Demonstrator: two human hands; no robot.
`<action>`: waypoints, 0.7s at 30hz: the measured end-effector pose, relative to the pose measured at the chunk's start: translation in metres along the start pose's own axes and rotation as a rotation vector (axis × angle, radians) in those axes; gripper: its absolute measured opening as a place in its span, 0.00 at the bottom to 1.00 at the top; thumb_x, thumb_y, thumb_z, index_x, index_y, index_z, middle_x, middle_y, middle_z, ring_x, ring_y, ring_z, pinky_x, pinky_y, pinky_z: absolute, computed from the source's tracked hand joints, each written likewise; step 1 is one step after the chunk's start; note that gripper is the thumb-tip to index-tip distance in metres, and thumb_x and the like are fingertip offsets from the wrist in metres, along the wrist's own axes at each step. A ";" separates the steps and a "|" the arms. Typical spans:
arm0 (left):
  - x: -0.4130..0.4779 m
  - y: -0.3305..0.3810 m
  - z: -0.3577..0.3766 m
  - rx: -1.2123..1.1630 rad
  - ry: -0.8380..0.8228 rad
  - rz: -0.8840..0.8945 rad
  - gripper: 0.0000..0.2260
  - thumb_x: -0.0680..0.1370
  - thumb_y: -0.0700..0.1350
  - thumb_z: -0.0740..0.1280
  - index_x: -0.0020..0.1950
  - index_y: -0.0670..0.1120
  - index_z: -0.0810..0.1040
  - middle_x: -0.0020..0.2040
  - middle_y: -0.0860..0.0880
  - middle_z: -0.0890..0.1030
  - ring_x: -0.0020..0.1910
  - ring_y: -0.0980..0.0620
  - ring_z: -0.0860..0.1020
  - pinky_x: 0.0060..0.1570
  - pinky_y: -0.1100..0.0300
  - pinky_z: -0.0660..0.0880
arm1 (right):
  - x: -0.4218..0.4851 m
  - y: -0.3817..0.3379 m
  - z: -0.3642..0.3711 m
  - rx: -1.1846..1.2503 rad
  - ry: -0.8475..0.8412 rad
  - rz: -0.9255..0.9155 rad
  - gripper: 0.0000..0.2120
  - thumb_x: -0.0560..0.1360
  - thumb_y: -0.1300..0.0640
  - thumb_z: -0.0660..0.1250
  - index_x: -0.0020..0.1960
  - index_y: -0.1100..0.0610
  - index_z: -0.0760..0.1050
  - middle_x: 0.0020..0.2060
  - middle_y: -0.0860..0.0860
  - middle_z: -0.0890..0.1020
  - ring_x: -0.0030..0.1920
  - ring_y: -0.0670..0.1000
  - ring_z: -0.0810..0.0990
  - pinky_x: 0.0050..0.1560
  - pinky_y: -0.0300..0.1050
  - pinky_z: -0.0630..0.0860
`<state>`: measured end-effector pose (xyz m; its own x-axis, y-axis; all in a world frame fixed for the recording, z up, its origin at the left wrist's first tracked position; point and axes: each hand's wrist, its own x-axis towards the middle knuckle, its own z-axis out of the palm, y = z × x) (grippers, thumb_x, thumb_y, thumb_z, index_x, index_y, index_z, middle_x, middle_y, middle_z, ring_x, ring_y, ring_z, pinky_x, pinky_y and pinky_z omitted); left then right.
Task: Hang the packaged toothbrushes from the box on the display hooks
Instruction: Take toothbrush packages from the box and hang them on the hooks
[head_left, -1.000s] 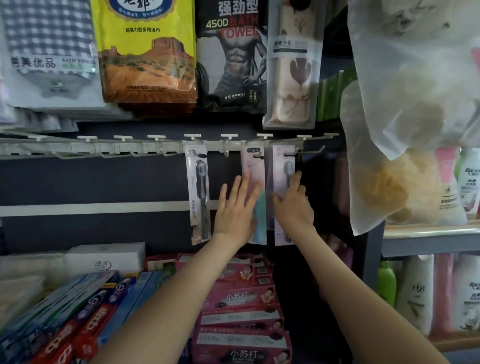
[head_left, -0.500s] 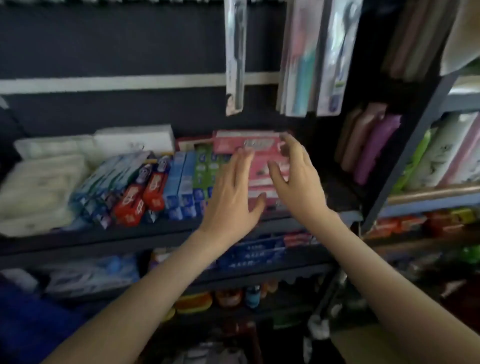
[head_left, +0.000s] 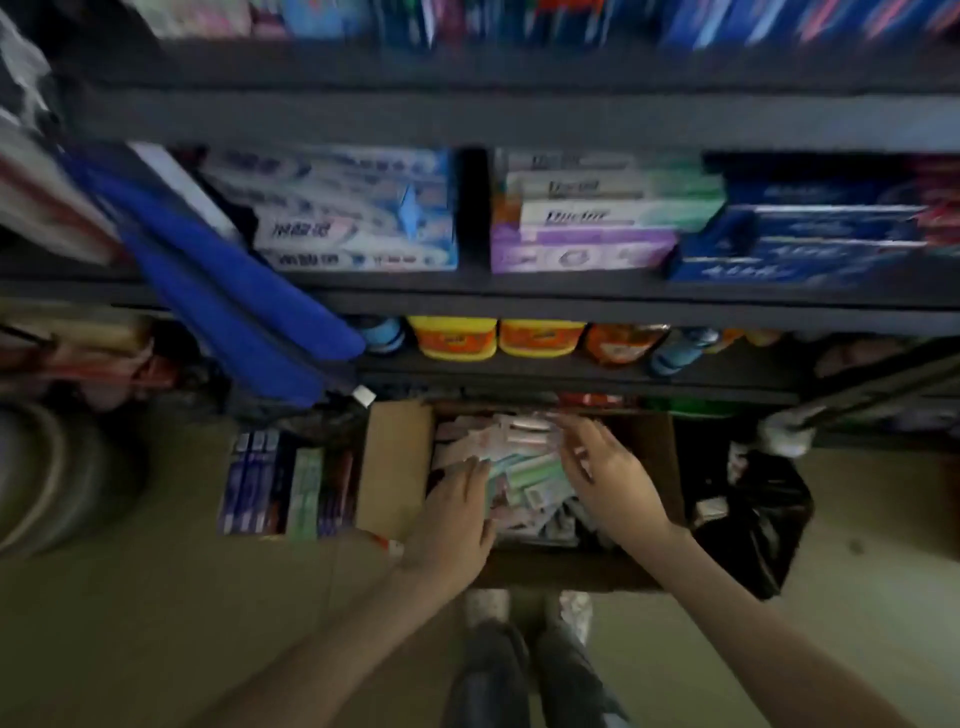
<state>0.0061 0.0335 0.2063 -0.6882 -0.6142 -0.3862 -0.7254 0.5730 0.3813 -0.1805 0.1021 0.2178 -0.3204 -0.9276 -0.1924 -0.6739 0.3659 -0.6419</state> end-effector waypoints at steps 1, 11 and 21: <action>0.004 -0.017 0.020 -0.011 -0.029 -0.045 0.29 0.82 0.49 0.58 0.79 0.48 0.49 0.77 0.49 0.57 0.74 0.52 0.60 0.71 0.61 0.61 | 0.002 0.016 0.024 -0.019 -0.061 0.069 0.17 0.81 0.57 0.60 0.69 0.56 0.68 0.60 0.54 0.76 0.46 0.55 0.81 0.39 0.48 0.77; 0.070 -0.117 0.181 0.006 -0.111 -0.262 0.34 0.80 0.47 0.64 0.79 0.52 0.45 0.77 0.47 0.53 0.73 0.49 0.61 0.69 0.57 0.64 | 0.054 0.130 0.202 -0.314 -0.307 0.109 0.25 0.81 0.56 0.58 0.76 0.56 0.56 0.73 0.53 0.64 0.73 0.53 0.61 0.71 0.49 0.61; 0.080 -0.155 0.225 -0.119 -0.002 -0.281 0.31 0.79 0.47 0.65 0.78 0.48 0.52 0.75 0.48 0.61 0.71 0.50 0.66 0.65 0.58 0.71 | 0.151 0.144 0.272 -0.634 -0.256 0.026 0.29 0.78 0.47 0.62 0.74 0.57 0.59 0.70 0.55 0.66 0.68 0.58 0.61 0.67 0.53 0.59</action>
<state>0.0606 0.0178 -0.0731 -0.4608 -0.7383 -0.4925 -0.8809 0.3131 0.3548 -0.1444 -0.0060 -0.1055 -0.2270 -0.8779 -0.4216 -0.9527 0.2899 -0.0908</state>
